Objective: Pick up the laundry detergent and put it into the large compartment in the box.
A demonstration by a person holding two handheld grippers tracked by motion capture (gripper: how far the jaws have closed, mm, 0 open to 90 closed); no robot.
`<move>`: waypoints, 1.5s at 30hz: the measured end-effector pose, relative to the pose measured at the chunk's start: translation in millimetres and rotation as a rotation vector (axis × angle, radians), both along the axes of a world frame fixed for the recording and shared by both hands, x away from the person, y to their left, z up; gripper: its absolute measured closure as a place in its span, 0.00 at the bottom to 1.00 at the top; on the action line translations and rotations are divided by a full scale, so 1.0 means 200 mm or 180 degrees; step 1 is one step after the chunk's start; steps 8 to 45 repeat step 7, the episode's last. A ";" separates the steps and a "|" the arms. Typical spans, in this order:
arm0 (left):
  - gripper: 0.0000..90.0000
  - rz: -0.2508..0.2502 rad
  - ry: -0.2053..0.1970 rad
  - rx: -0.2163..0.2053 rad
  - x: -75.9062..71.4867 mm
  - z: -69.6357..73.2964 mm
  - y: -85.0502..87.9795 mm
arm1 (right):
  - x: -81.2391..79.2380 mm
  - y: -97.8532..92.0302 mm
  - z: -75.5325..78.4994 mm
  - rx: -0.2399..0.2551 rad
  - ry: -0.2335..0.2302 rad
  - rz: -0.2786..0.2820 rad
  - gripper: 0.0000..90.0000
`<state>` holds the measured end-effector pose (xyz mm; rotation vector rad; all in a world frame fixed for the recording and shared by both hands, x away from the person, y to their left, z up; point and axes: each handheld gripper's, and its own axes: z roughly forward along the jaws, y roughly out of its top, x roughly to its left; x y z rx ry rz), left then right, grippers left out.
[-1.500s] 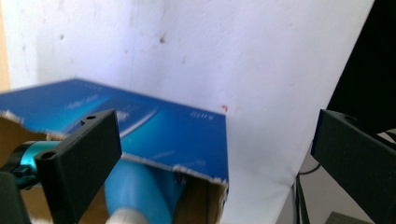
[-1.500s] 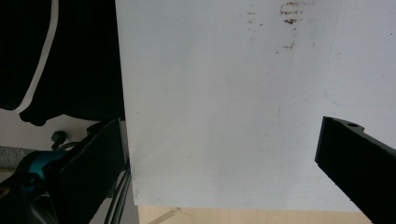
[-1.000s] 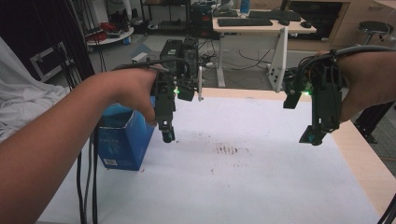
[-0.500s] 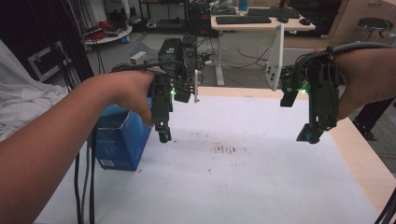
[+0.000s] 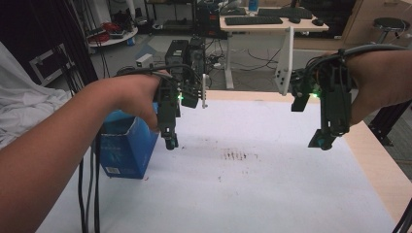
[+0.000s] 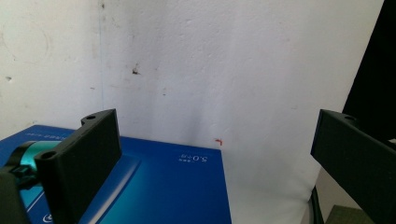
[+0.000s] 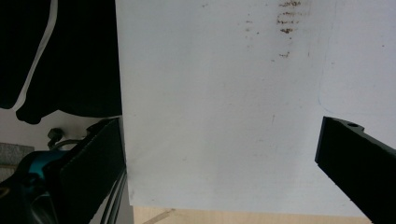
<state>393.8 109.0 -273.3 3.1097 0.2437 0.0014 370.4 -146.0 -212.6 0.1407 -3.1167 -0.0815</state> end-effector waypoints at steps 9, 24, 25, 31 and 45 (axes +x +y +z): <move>0.02 -0.0015 0.0035 0.0000 0.01 -0.01 0.00 | 0.00 0.01 0.00 0.0010 0.0009 0.0004 0.01; 0.02 -0.0015 0.0035 0.0000 0.01 -0.01 0.00 | 0.00 0.01 0.00 0.0010 0.0009 0.0004 0.01; 0.02 -0.0015 0.0035 0.0000 0.01 -0.01 0.00 | 0.00 0.01 0.00 0.0010 0.0009 0.0004 0.01; 0.02 -0.0015 0.0035 0.0000 0.01 -0.01 0.00 | 0.00 0.01 0.00 0.0010 0.0009 0.0004 0.01; 0.02 -0.0015 0.0035 0.0000 0.01 -0.01 0.00 | 0.00 0.01 0.00 0.0010 0.0009 0.0004 0.01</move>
